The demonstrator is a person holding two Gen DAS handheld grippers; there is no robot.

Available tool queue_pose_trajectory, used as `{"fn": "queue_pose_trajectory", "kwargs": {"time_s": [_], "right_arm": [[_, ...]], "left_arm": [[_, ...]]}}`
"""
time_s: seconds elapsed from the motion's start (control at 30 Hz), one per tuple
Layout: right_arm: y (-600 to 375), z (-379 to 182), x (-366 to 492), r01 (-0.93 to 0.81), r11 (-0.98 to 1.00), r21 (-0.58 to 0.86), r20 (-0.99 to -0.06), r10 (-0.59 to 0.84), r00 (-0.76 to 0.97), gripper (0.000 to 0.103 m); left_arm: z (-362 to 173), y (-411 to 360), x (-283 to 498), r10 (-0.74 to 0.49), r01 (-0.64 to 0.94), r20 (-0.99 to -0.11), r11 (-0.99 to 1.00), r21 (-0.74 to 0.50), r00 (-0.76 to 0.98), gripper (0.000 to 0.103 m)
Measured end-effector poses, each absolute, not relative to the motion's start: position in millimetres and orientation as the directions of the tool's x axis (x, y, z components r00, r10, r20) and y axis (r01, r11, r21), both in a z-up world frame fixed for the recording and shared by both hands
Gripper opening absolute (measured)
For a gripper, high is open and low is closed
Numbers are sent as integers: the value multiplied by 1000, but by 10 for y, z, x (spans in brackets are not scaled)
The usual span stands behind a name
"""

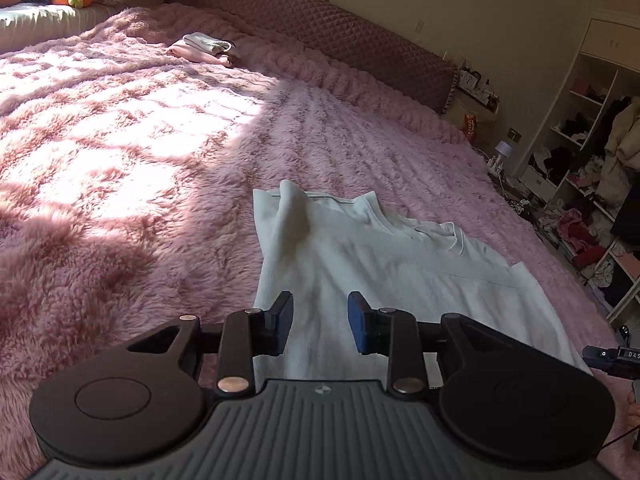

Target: Fold small clothes

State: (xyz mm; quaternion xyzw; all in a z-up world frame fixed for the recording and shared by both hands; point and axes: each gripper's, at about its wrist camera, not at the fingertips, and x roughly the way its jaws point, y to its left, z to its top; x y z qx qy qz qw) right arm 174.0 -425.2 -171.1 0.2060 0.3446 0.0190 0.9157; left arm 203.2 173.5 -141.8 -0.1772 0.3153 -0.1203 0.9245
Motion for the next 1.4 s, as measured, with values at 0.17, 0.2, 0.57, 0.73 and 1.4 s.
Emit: {"fn": "queue_pose_trajectory", "kwargs": {"time_s": [0.17, 0.2, 0.57, 0.73, 1.4], "right_arm": [[-4165, -1825, 1690, 128, 903, 411, -665, 200, 720, 0], [-4150, -1814, 1678, 134, 905, 403, -665, 190, 722, 0], [-4166, -1890, 1683, 209, 935, 285, -733, 73, 676, 1], [-4115, -1754, 1630, 276, 927, 253, -705, -19, 709, 39], [-3808, -1805, 1475, 163, 958, 237, -710, 57, 702, 42]], "left_arm": [[-1633, 1800, 1985, -373, 60, -559, 865, -498, 741, 35], [-1673, 1807, 1993, -378, 57, -561, 861, -505, 736, 35], [-1808, 1764, 1975, -348, 39, -593, 882, -469, 726, 35], [-1791, 1733, 1955, -342, 37, -605, 888, -459, 719, 35], [-1823, 1714, 1960, -367, 40, -632, 882, -469, 683, 46]]}}
